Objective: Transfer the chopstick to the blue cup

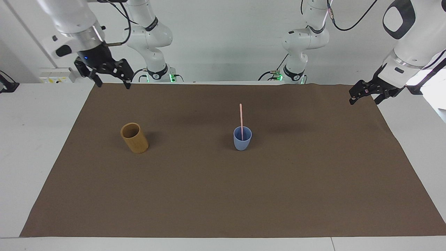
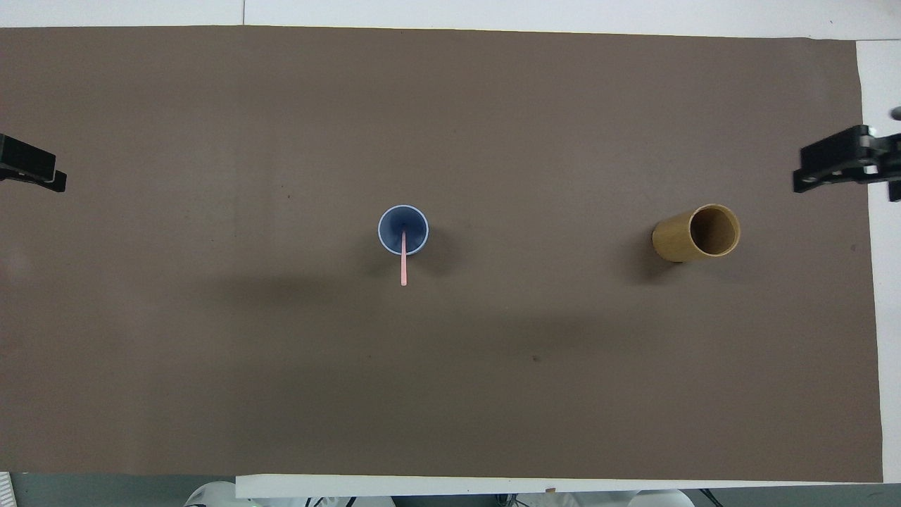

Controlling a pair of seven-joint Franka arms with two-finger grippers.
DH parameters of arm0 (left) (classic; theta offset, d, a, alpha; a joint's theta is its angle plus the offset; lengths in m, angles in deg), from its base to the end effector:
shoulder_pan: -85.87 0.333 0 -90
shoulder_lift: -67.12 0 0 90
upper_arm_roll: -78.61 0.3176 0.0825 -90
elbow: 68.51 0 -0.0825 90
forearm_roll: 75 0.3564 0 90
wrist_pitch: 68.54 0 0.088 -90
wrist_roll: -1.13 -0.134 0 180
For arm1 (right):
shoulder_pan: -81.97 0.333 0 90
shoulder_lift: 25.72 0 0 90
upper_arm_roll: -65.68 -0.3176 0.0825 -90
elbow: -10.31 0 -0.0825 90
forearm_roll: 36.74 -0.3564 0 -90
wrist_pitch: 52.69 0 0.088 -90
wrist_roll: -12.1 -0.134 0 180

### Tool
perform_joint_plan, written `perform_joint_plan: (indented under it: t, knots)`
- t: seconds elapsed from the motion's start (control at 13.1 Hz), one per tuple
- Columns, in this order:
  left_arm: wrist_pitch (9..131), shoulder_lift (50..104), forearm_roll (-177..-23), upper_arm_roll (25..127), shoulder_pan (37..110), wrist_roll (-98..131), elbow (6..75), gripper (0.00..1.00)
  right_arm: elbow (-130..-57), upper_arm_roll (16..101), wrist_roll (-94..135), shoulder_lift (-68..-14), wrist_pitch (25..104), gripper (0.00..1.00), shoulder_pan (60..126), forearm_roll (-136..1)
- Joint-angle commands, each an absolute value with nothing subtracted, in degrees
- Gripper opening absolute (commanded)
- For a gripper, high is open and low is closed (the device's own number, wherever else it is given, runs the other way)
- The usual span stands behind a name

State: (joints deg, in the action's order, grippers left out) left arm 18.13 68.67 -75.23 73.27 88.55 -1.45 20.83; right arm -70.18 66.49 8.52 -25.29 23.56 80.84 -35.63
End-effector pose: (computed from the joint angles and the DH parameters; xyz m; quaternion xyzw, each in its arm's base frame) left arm 0.5260 -0.0243 0.5852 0.9983 -0.0458 -0.0368 0.0032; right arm 0.4954 -0.0197 0.6545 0.9981 -0.0501 -0.0331 0.0099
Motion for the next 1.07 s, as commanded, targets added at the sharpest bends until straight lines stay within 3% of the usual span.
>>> perform_joint_plan:
  t: [0.0, 0.99]
  knots:
    - [17.8, 67.7, -74.2, 73.2, 88.9, -1.8, 22.4, 1.00, -78.9, 65.5, 11.4, -21.3, 23.8, 1.00, 79.7, -34.0]
    - [17.7, 67.5, -74.2, 73.2, 88.8, -1.9, 22.6, 1.00, -80.7, 65.2, 13.8, -20.5, 26.3, 1.00, 79.2, -33.9]
